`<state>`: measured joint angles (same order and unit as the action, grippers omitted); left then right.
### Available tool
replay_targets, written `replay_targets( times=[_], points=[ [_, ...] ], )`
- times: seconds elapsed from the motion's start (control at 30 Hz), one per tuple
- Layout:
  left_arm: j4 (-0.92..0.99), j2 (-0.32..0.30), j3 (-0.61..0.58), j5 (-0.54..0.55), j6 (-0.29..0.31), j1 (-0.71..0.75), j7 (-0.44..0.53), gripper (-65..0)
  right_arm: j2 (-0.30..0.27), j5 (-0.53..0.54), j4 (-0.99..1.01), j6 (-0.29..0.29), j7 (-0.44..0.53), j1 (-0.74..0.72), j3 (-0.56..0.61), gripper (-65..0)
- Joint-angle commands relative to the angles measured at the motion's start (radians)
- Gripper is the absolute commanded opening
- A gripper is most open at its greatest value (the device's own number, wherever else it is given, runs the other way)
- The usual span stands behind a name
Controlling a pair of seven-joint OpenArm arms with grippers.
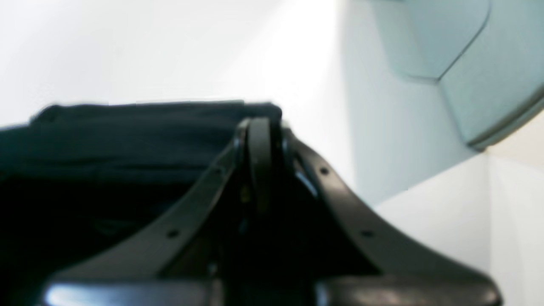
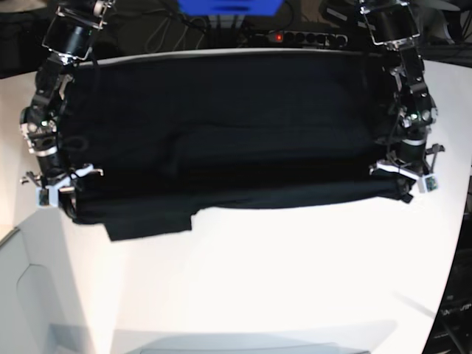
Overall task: Fold the T-shirt properly
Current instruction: 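Grasp the hem corners with both grippers and lift the hem, then fold the hem over toward the shoulder edge with both grippers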
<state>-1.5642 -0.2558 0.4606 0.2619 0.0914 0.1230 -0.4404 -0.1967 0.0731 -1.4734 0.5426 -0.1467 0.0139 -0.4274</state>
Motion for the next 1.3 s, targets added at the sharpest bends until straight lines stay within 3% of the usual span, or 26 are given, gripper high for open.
replay_targets(
  times=[0.0, 0.47, 0.67, 0.83, 1.27],
  points=[
    [-0.048, -0.003, 0.016, 0.003, -0.002, 0.004, 0.038, -65.0, -0.016, 0.034, -0.042, -0.003, 0.037, 0.007, -0.008, -65.0],
    [-0.259, 0.111, 0.163, 0.003, 0.000, 0.243, 0.045, -65.0, -0.014, 0.061, -0.206, -0.003, 0.040, 0.255, -0.074, -65.0],
    [-0.232, 0.109, 0.178, 0.003, 0.000, 0.300, 0.045, -65.0, -0.014, 0.061, -0.197, -0.003, 0.040, 0.317, -0.070, -65.0],
    [-0.169, 0.109, 0.172, 0.003, 0.000, 0.324, 0.045, -65.0, 0.027, 0.057, -0.189, -0.003, 0.040, 0.334, -0.070, -65.0],
    [-0.087, 0.111, 0.171, 0.003, 0.000, 0.313, 0.047, -65.0, 0.029, 0.057, -0.059, -0.003, 0.040, 0.346, -0.064, -65.0]
  ],
)
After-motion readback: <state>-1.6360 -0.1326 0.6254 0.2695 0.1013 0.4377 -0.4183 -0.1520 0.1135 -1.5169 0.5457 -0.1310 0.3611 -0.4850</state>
